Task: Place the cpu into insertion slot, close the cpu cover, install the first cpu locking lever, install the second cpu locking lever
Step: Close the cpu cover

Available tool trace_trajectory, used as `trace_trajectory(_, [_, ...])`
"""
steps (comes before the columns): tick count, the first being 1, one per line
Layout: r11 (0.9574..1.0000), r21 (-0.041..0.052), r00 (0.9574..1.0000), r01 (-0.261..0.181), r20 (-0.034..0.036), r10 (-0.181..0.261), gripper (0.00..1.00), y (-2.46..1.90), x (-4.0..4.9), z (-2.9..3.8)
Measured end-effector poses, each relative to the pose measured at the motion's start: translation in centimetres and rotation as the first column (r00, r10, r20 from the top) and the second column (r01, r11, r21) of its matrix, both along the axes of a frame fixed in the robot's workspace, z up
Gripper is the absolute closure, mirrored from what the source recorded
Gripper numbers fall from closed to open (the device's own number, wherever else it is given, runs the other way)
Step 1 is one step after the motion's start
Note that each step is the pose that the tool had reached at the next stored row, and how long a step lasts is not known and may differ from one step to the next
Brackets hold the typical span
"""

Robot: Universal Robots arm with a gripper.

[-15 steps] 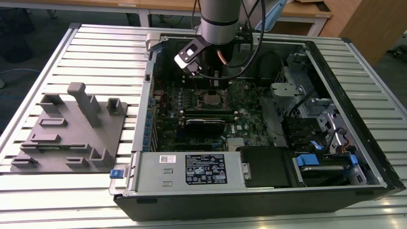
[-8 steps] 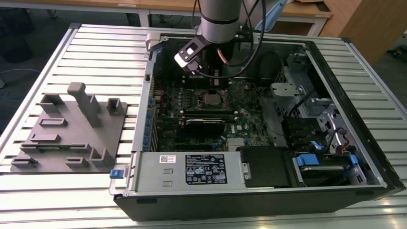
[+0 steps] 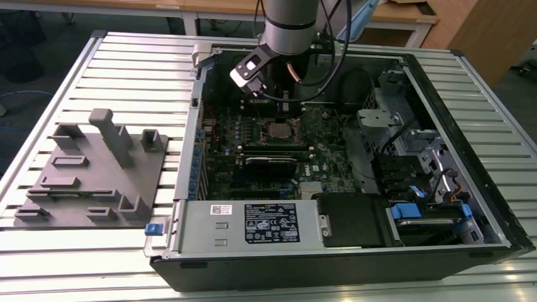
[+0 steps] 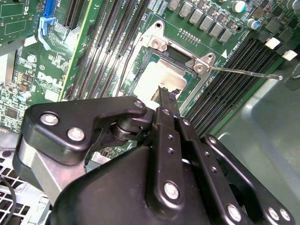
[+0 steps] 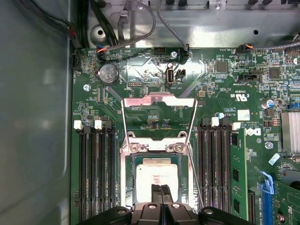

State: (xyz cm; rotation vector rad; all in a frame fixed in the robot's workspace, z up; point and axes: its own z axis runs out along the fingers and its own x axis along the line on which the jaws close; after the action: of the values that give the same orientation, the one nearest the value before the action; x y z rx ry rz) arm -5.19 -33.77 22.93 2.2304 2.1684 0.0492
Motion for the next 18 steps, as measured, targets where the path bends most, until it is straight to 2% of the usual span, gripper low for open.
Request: trace_trajectory(18, [1.0, 0.0, 1.0, 0.0, 0.0, 0.0, 0.9, 0.0, 0.0, 0.5])
